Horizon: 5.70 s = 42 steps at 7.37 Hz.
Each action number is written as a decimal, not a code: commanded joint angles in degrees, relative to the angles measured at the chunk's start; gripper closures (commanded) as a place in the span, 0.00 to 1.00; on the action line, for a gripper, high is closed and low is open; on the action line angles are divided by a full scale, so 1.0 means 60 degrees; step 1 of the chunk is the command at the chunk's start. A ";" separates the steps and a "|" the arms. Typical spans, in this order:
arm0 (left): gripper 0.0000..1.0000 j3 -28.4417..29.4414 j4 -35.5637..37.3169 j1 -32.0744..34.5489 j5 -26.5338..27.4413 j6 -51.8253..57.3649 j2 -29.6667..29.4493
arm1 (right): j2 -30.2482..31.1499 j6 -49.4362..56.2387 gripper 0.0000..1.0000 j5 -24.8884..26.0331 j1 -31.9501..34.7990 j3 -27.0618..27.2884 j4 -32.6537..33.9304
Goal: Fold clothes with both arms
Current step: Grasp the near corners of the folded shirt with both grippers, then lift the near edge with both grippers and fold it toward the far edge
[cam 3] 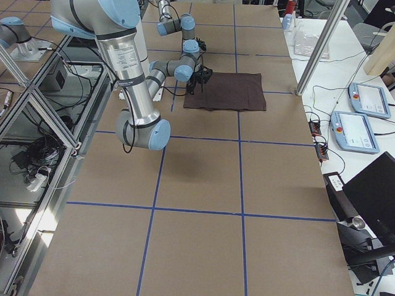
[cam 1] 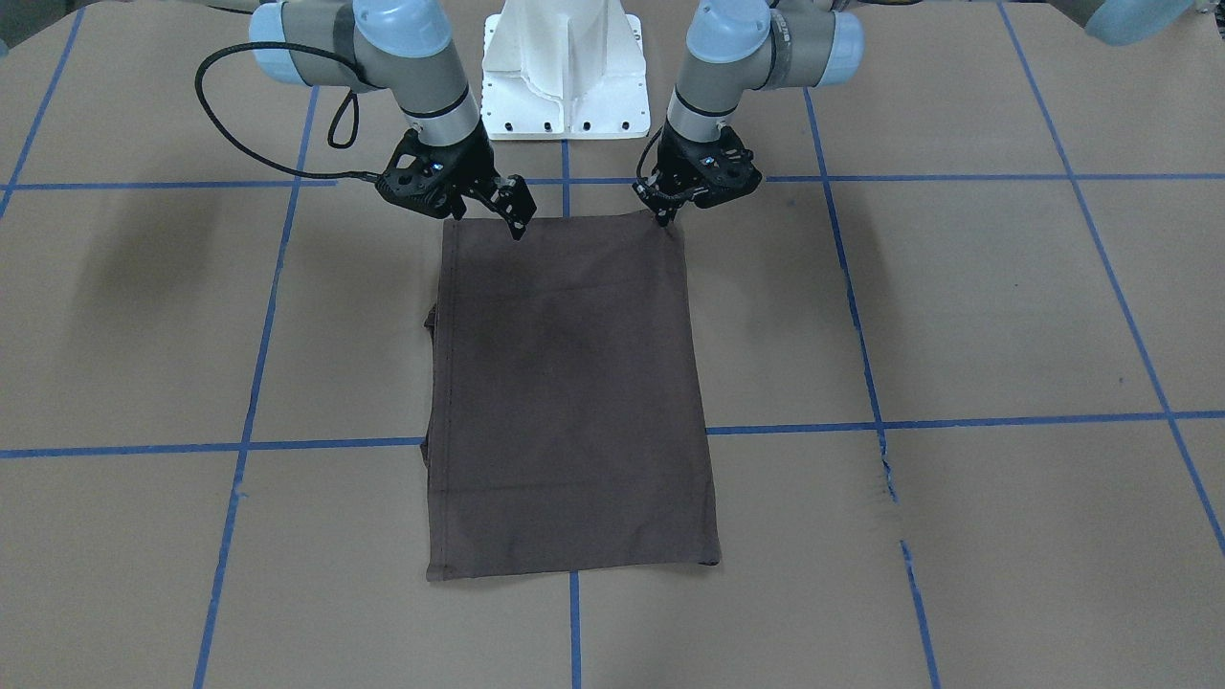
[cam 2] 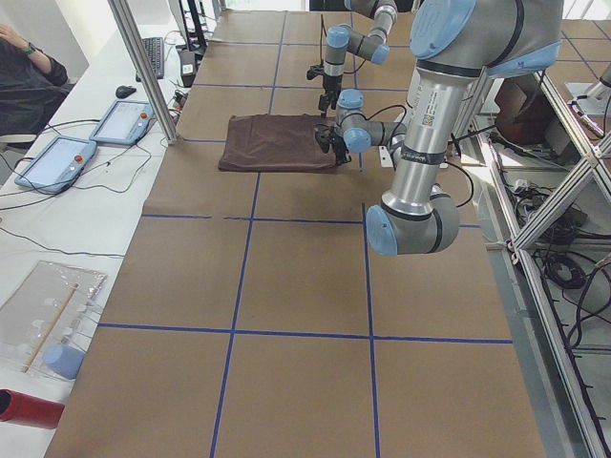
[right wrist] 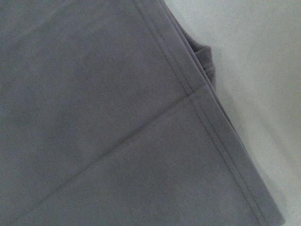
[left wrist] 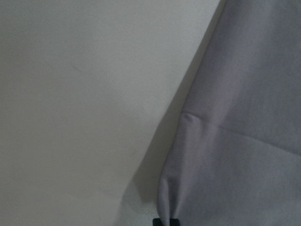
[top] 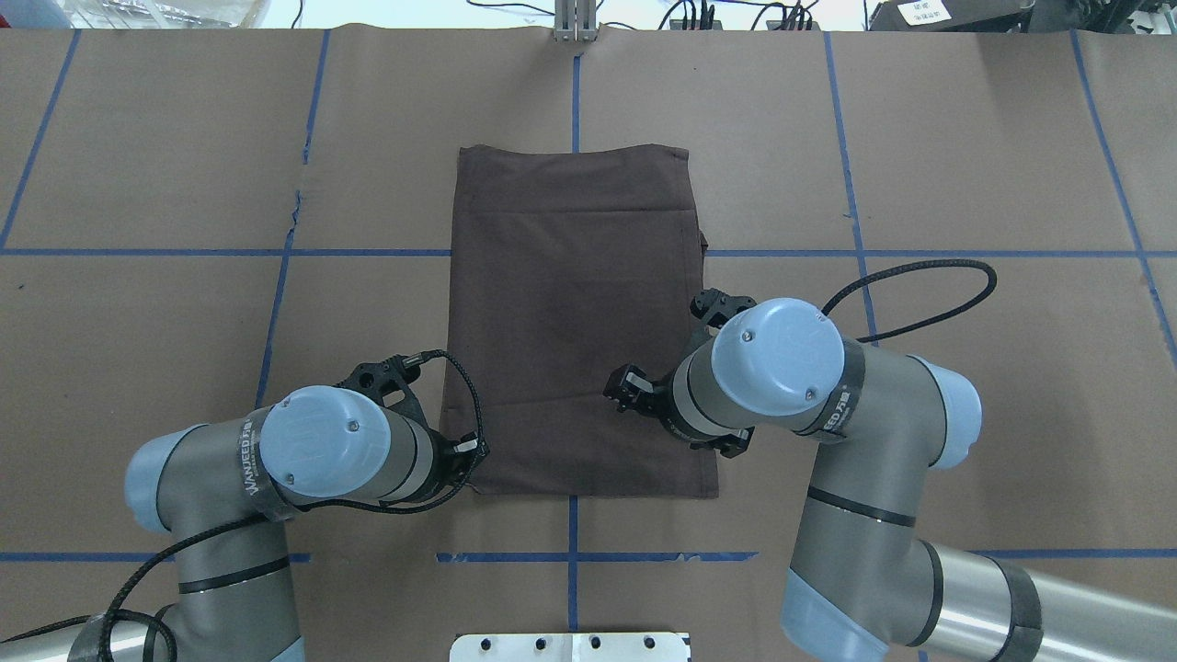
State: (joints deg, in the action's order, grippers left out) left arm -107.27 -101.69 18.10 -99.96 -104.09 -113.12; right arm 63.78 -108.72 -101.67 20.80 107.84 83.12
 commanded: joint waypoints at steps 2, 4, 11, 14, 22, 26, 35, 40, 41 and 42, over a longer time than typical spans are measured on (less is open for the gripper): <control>1.00 -0.0022 0.0000 0.0001 0.0005 0.0005 -0.0057 | 0.0384 -0.1448 0.00 0.0800 -0.0856 -0.0057 0.0049; 1.00 -0.0037 0.0000 0.0030 0.0020 0.0005 -0.0057 | 0.0458 -0.1435 0.00 0.0891 -0.0991 -0.0145 0.0063; 1.00 -0.0037 0.0015 0.0030 0.0034 -0.0009 -0.0057 | 0.0326 -0.1303 0.00 0.0891 -0.0727 -0.0482 0.0195; 1.00 -0.0037 0.0015 0.0074 0.0034 0.0005 -0.0042 | 0.0063 -0.1347 0.00 0.0891 -0.0902 -0.0819 0.0195; 1.00 -0.0037 0.0015 0.0088 0.0034 0.0005 -0.0042 | 0.0107 -0.1362 0.59 0.0832 -0.0903 -0.0717 0.0225; 1.00 -0.0022 0.0015 0.0074 0.0034 0.0005 -0.0028 | 0.0078 -0.1231 1.00 0.0788 -0.0800 -0.0702 0.0225; 1.00 0.0037 0.0014 0.0044 0.0049 0.0005 -0.0057 | -0.0128 -0.0835 1.00 0.0862 -0.0639 -0.0630 0.0195; 1.00 -0.2784 0.2485 -0.1181 0.0020 -0.0038 0.0060 | 0.1084 -0.0820 1.00 0.0539 -0.1178 0.1723 0.0224; 1.00 -0.3066 0.2780 -0.1491 0.0034 -0.0097 0.0060 | 0.1291 -0.0820 1.00 0.0539 -0.1355 0.2179 0.0196; 1.00 -0.3083 0.2783 -0.1494 0.0020 -0.0097 0.0075 | 0.1221 -0.0820 1.00 0.0539 -0.1430 0.2155 0.0181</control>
State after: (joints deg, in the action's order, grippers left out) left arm -124.40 -86.23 10.36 -99.81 -104.53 -112.75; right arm 70.60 -113.64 -98.42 13.24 119.19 84.31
